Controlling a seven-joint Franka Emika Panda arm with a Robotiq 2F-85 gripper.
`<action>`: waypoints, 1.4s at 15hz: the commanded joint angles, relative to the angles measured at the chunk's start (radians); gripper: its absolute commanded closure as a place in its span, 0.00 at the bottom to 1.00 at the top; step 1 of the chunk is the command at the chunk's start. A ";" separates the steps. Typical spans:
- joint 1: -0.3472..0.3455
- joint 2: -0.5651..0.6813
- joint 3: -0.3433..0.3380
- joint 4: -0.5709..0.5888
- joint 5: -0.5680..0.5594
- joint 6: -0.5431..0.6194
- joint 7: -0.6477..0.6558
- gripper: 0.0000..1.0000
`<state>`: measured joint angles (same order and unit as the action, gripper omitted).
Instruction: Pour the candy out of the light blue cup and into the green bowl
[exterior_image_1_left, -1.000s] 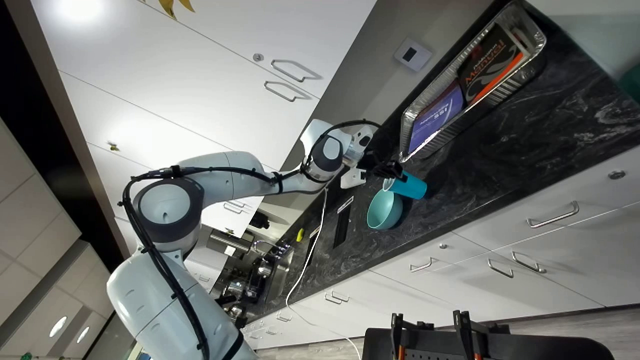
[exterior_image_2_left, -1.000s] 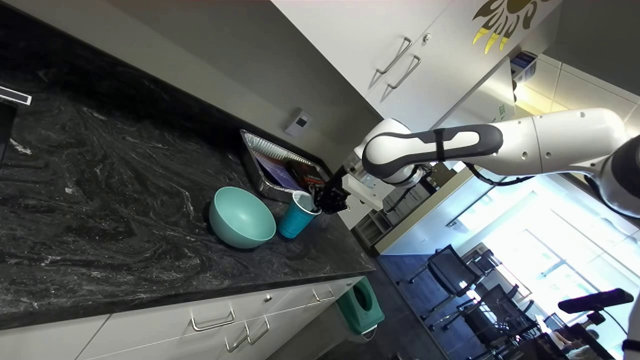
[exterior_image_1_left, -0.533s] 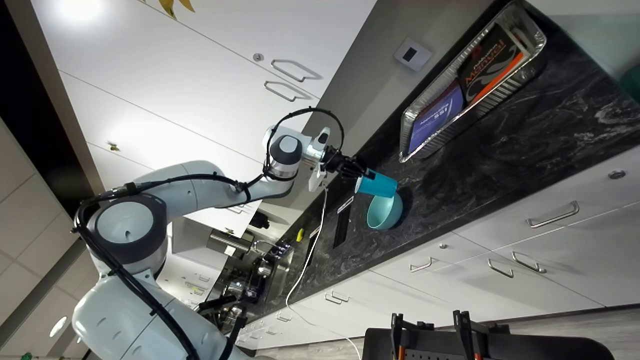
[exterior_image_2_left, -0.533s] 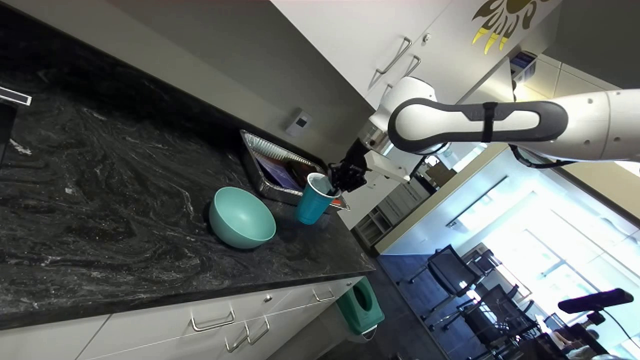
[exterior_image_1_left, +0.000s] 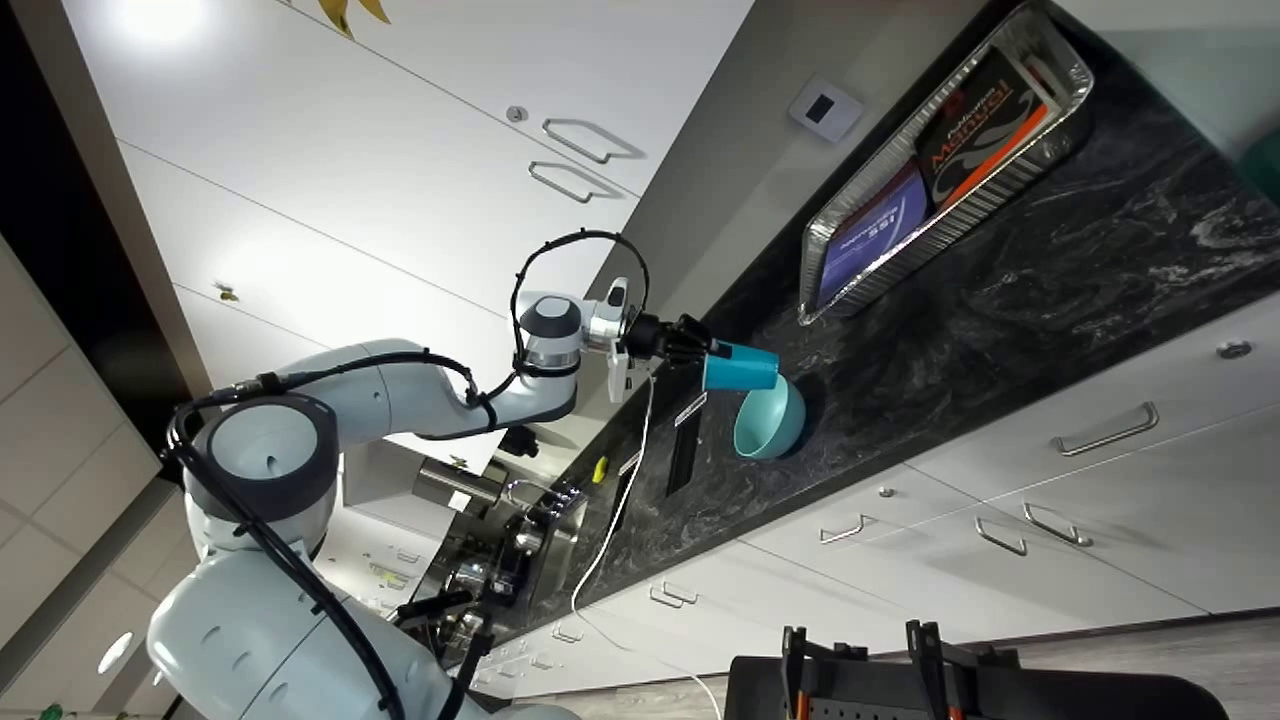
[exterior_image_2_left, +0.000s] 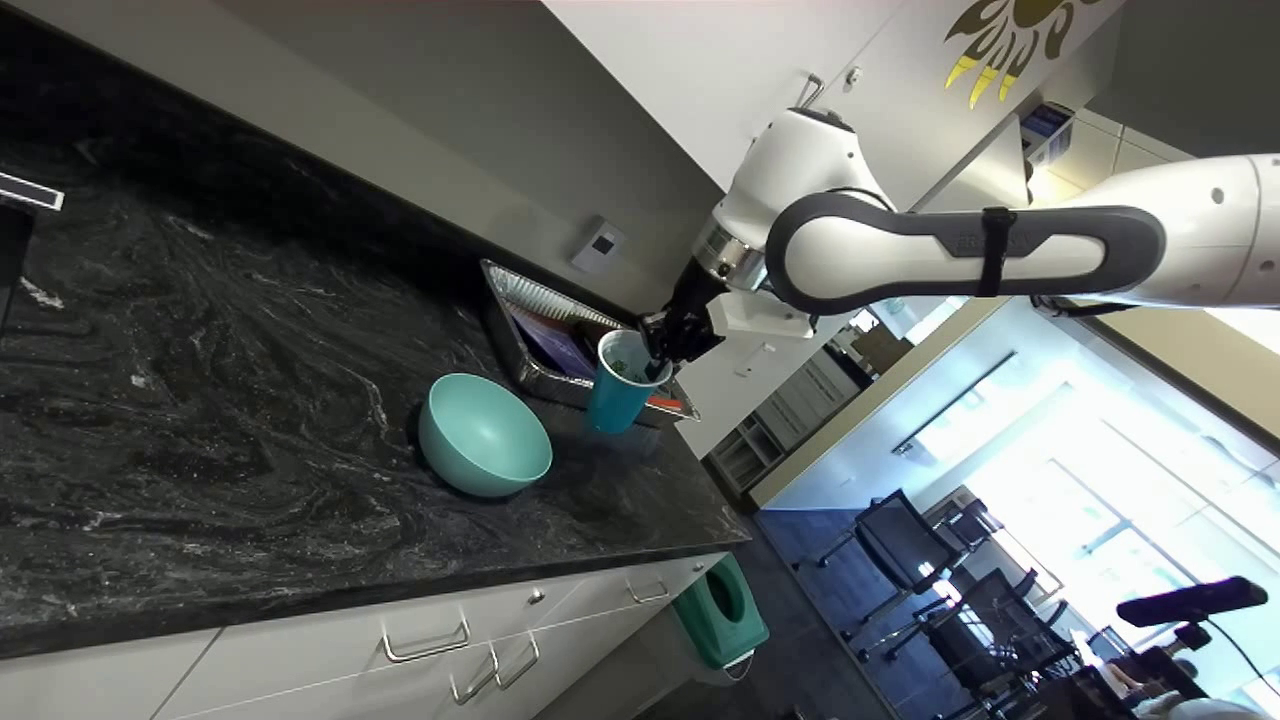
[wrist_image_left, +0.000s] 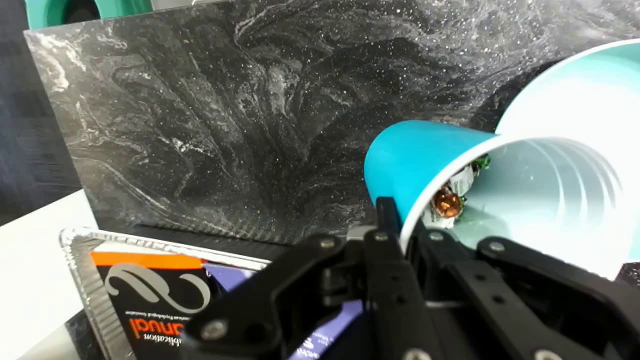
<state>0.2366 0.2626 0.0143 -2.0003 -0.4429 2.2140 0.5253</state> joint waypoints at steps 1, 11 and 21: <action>0.049 0.063 -0.004 0.057 -0.116 -0.039 0.131 0.99; 0.092 0.200 0.006 0.134 -0.246 -0.069 0.349 0.96; 0.149 0.251 -0.006 0.179 -0.311 -0.119 0.470 0.99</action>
<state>0.3483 0.4845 0.0152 -1.8526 -0.7081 2.1415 0.9153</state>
